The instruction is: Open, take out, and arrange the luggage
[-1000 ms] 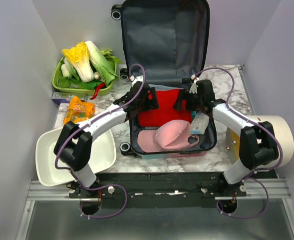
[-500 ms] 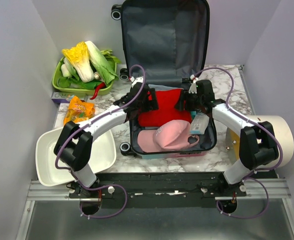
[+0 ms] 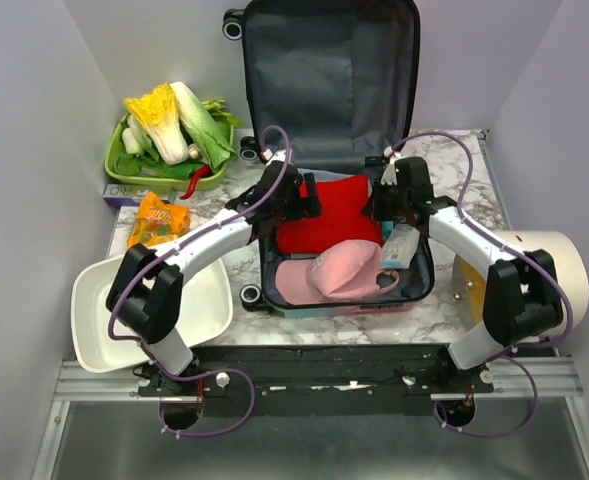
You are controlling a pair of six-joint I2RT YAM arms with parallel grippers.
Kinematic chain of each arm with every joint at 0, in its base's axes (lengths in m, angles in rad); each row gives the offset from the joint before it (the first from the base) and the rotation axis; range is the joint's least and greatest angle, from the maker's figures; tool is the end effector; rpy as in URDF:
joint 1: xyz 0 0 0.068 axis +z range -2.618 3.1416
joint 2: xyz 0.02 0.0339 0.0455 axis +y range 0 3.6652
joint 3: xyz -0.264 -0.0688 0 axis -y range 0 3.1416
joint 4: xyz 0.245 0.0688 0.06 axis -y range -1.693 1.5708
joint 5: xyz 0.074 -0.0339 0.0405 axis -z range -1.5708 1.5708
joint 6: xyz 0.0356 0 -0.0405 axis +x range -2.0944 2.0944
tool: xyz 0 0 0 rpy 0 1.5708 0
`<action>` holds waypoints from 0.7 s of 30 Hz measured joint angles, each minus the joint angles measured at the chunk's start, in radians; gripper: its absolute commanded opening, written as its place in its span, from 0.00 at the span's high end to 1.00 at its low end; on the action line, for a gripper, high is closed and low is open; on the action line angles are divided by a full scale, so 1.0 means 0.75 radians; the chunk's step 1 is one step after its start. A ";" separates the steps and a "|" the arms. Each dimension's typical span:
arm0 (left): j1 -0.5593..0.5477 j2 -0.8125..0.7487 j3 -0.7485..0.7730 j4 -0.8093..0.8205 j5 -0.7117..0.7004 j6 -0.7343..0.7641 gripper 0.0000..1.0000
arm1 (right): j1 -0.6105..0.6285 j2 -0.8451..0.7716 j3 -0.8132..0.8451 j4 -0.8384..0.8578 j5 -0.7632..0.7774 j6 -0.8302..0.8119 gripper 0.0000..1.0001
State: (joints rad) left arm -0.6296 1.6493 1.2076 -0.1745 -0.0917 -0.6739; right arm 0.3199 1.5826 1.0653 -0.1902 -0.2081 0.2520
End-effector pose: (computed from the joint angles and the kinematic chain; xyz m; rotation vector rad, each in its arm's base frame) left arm 0.3068 -0.2194 0.2629 -0.1035 2.2539 -0.6253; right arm 0.3285 0.1166 0.2377 -0.1899 2.3098 0.5327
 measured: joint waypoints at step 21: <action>0.064 0.070 0.200 -0.389 0.103 -0.041 0.01 | -0.050 -0.068 0.084 -0.146 0.089 -0.009 0.99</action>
State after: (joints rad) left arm -0.5819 1.7020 1.3579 -0.4664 -0.0147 -0.7048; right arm 0.2825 1.5318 1.1282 -0.3000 -0.1417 0.2455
